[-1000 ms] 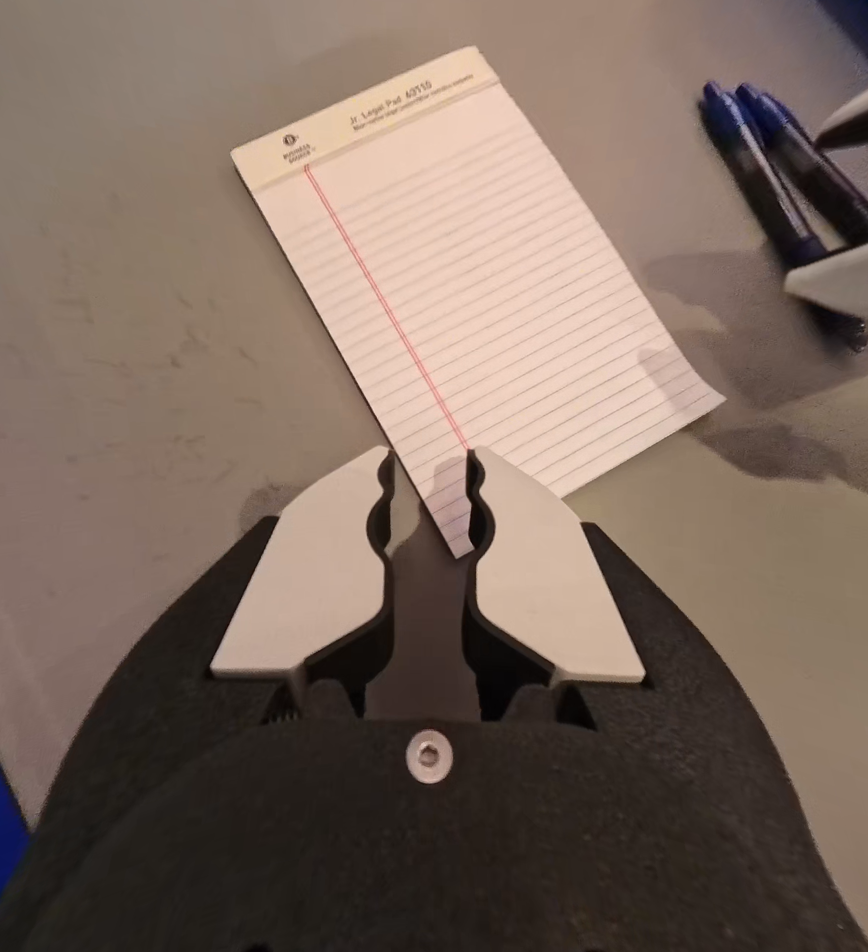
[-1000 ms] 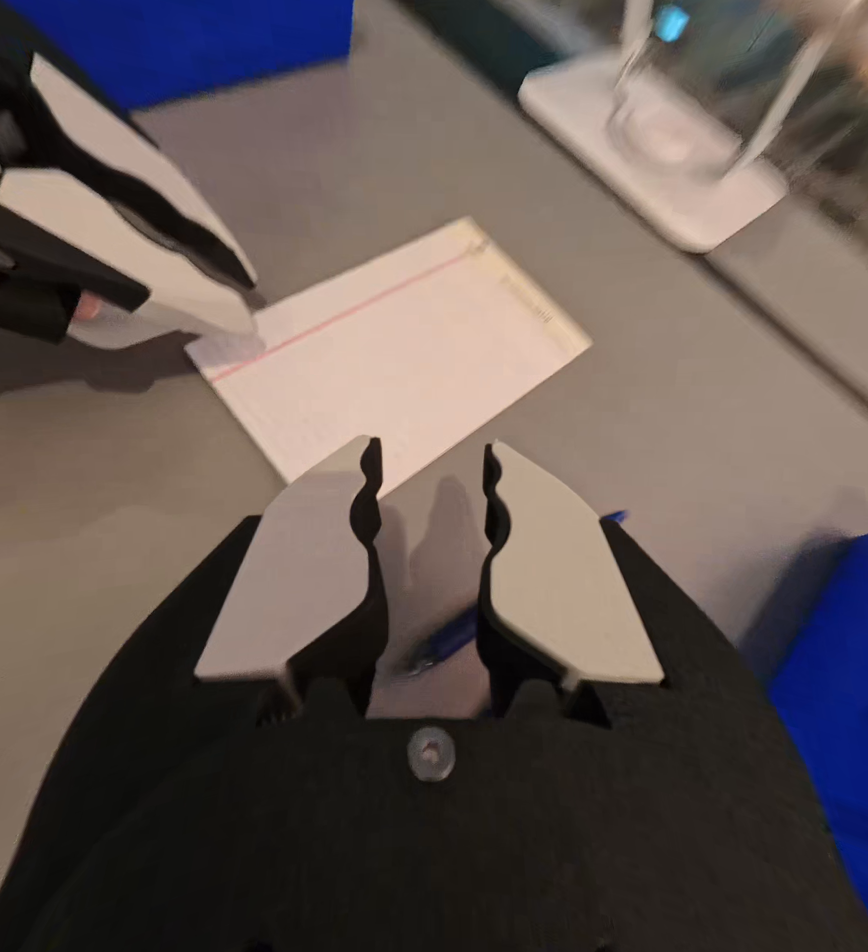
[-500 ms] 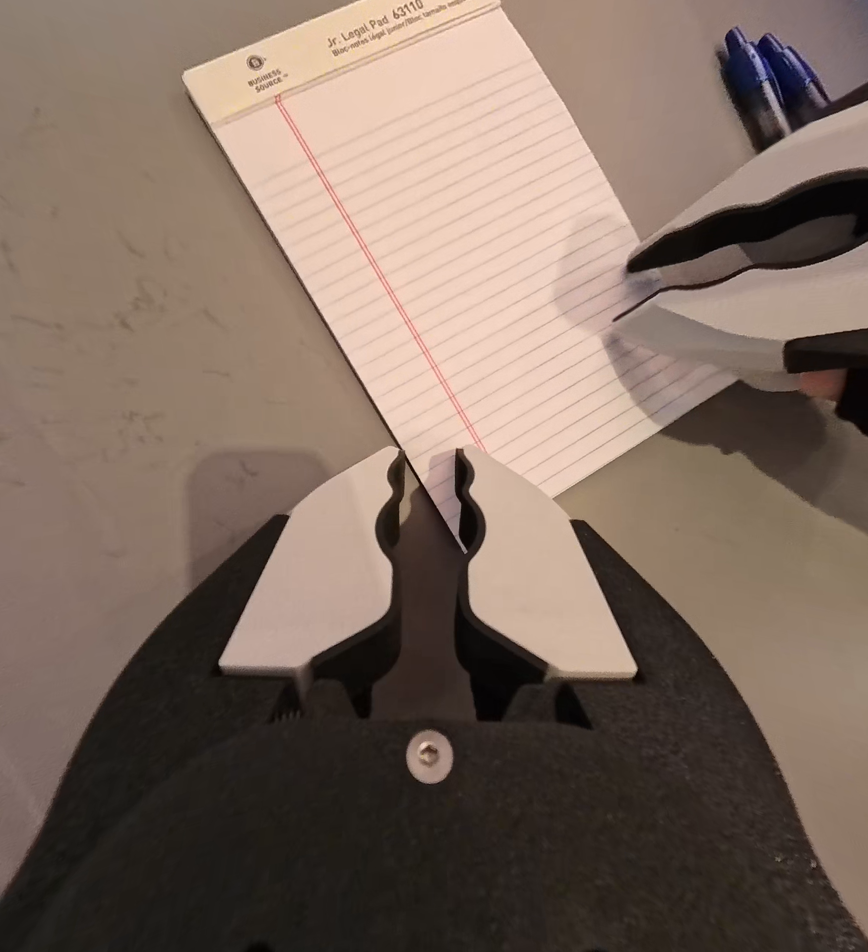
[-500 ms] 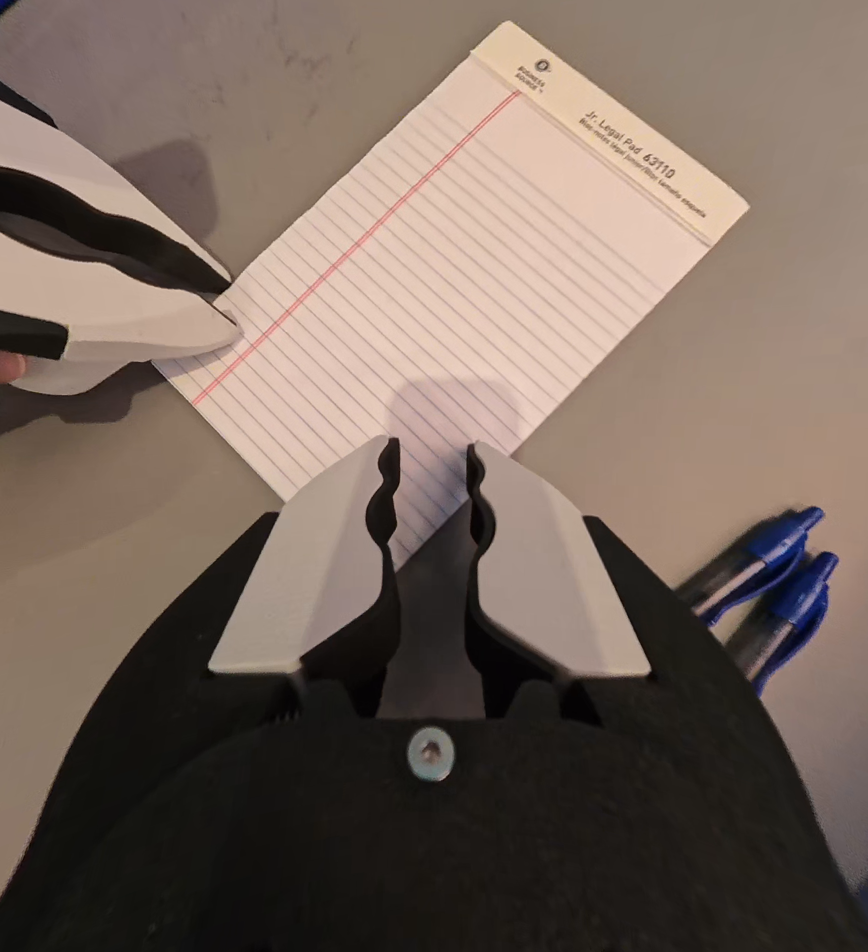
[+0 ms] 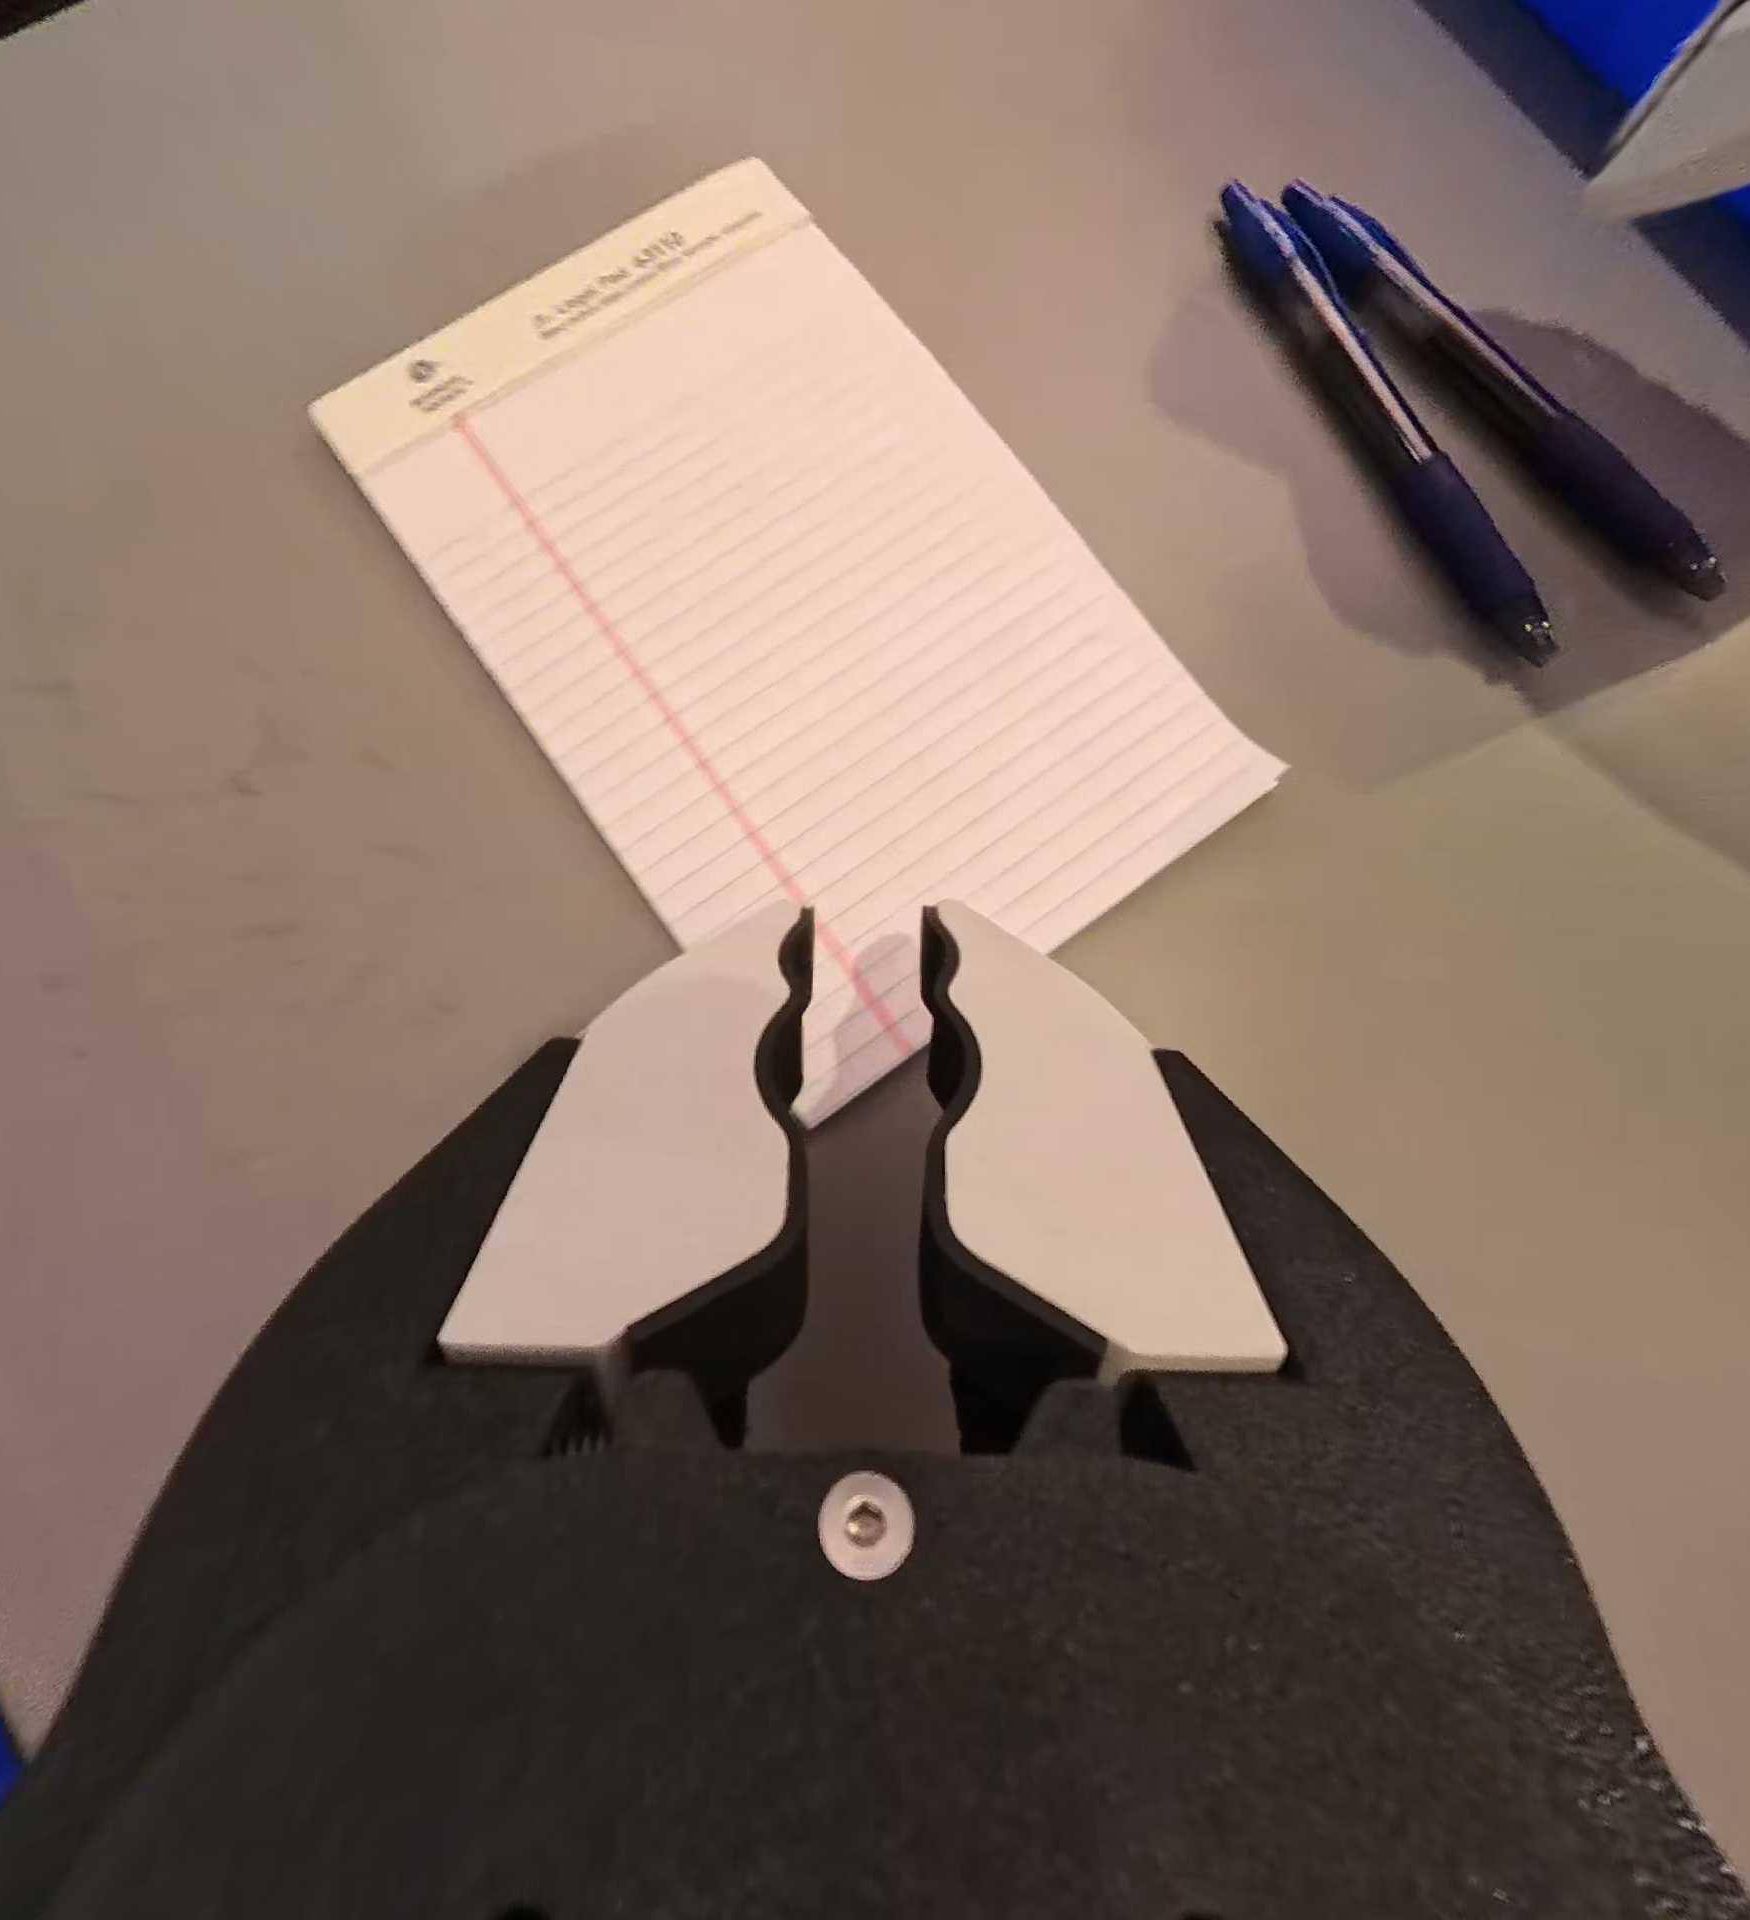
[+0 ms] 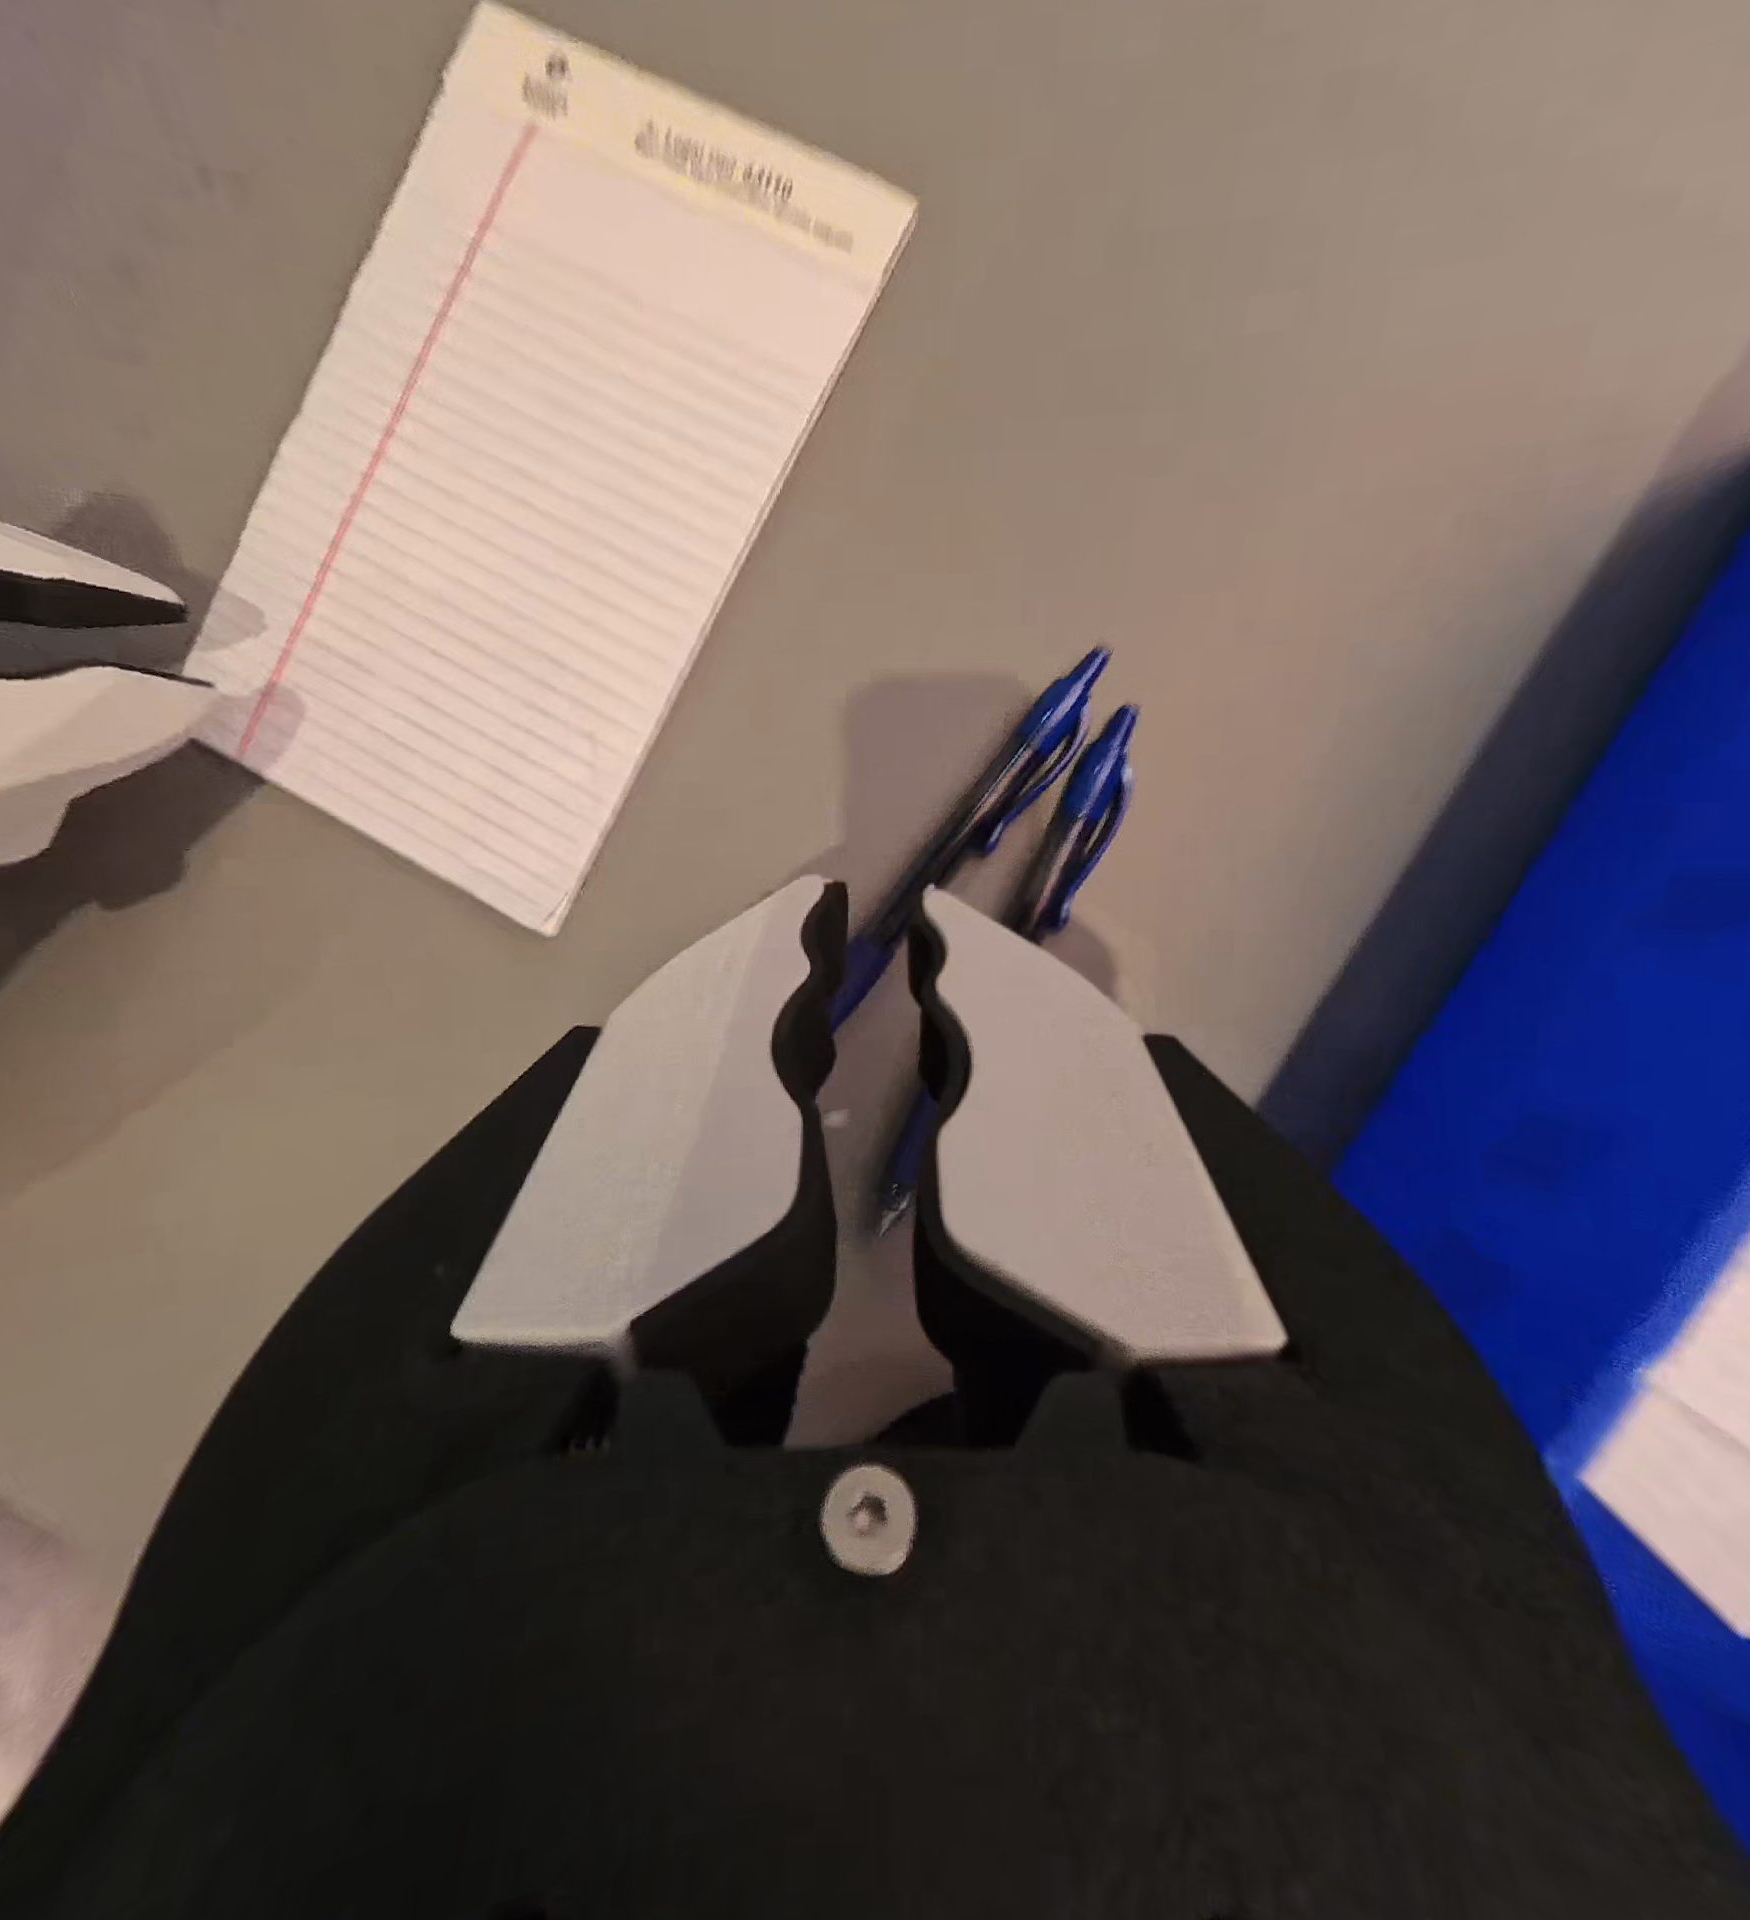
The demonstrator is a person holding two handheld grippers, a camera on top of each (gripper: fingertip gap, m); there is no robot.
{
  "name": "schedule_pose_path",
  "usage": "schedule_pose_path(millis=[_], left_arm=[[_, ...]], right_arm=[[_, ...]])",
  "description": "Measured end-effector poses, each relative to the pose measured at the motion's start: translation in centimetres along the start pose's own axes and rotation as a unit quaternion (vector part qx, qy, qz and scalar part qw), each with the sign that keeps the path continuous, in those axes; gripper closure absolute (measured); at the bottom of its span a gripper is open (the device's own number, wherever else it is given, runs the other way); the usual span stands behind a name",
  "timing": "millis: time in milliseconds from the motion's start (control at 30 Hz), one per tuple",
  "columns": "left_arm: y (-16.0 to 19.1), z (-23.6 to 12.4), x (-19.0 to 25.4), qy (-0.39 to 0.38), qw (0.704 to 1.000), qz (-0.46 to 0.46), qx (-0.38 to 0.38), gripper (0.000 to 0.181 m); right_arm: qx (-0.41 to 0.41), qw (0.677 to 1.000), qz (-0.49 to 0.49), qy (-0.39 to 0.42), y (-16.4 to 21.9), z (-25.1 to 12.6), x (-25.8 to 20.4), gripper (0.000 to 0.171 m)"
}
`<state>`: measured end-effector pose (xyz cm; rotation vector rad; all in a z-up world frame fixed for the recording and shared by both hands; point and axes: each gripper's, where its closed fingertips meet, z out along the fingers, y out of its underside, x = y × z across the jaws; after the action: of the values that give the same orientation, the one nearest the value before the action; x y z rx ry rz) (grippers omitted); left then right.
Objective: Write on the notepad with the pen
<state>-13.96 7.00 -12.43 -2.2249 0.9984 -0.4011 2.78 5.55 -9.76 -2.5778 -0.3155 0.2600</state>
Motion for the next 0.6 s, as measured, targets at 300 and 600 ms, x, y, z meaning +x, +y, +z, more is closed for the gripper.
schedule_pose_path(millis=[300, 600], left_arm=[[0.1, 0.8, 2.6, 0.024, 1.000, 0.013, -0.003, 0.163], [0.1, 0.3, 2.5, 0.030, 1.000, 0.002, 0.004, 0.163]], right_arm=[[-0.107, 0.993, 0.042, -0.004, 2.3, 4.2, 0.2, 0.160], [-0.150, 0.986, 0.056, 0.045, 2.5, 5.4, 1.5, 0.158]])
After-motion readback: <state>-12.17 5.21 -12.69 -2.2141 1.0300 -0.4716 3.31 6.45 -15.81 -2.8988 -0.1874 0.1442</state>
